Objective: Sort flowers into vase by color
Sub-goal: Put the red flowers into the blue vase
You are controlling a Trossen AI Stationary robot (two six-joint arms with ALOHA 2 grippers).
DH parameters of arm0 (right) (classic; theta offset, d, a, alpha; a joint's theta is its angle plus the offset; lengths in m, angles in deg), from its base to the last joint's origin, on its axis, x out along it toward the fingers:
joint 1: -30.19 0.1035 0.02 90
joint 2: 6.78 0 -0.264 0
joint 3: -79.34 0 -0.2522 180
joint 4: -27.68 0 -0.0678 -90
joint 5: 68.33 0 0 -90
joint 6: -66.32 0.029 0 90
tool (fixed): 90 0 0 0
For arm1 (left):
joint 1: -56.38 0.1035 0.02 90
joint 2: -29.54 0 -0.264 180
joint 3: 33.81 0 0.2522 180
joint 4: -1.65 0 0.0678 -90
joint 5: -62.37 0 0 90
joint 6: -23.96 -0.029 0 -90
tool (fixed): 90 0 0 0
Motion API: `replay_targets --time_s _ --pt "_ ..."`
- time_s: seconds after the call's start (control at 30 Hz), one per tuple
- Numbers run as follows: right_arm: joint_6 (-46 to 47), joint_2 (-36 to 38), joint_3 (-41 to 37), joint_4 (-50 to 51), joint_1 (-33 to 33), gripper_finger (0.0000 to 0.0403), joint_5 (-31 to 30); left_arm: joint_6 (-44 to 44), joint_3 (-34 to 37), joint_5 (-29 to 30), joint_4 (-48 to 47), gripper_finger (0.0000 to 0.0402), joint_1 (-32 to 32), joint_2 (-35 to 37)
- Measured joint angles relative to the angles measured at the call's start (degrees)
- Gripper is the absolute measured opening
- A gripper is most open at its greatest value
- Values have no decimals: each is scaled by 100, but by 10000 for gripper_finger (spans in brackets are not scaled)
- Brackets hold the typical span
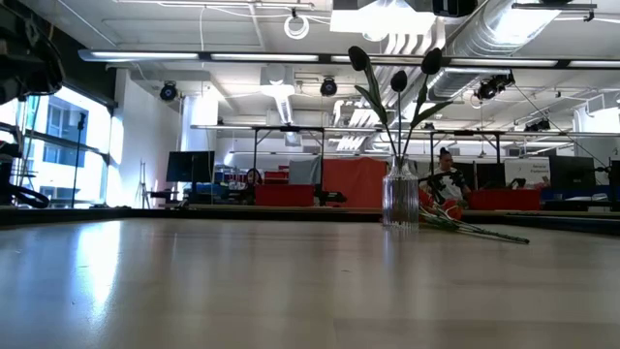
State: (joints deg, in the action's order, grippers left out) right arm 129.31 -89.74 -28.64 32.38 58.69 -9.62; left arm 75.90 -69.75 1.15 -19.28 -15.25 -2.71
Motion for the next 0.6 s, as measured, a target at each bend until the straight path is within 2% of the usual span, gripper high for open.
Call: replay_targets --time_s 0.33,0.43,0.6 --pt "-15 0 0 97 0 209 -1 1397 0 -1148 -1105 216 0 1103" --pt "-4 0 0 176 0 209 0 1691 0 -1179 -1301 216 0 1429" --pt "-3 0 0 221 0 209 0 1675 -182 -1177 -1238 216 0 1978"
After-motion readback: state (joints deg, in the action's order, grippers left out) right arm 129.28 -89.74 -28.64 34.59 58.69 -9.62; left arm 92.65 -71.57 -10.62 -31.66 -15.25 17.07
